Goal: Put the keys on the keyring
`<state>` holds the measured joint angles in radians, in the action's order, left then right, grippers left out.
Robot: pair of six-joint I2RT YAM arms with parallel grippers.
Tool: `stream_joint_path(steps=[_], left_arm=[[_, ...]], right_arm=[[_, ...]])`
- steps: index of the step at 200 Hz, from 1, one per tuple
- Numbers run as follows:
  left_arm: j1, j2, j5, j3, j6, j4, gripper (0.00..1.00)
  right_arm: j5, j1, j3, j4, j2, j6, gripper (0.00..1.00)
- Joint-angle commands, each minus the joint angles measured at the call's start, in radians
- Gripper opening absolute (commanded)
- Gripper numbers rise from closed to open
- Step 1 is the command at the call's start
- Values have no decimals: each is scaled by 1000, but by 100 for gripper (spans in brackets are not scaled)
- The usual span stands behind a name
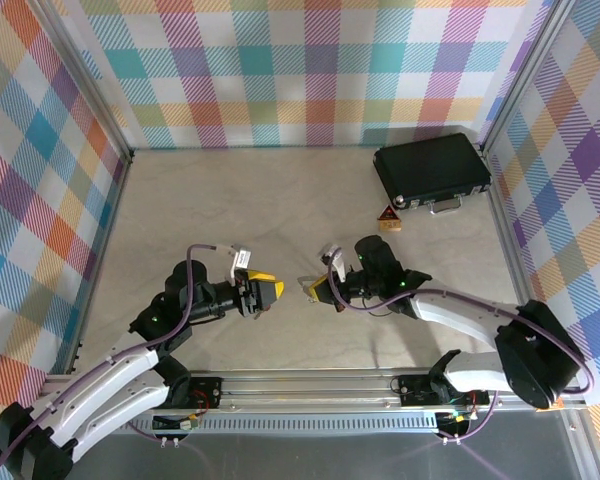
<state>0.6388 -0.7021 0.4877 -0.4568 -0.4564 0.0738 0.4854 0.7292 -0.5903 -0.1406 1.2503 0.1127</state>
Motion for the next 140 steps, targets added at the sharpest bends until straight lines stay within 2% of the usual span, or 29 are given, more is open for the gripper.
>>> stream_joint_path(steps=[1,71,140], left_arm=[[10,-29,50,-3,-2,83,49],[77,-153,42,13,16,185,46],[113,-264,77,21,3,327,45]], right_arm=[[42,9,38,-127,-52,6,0],[74,8,143,-271,-172,44,0],[111,9,171,-293,-234,48,0]])
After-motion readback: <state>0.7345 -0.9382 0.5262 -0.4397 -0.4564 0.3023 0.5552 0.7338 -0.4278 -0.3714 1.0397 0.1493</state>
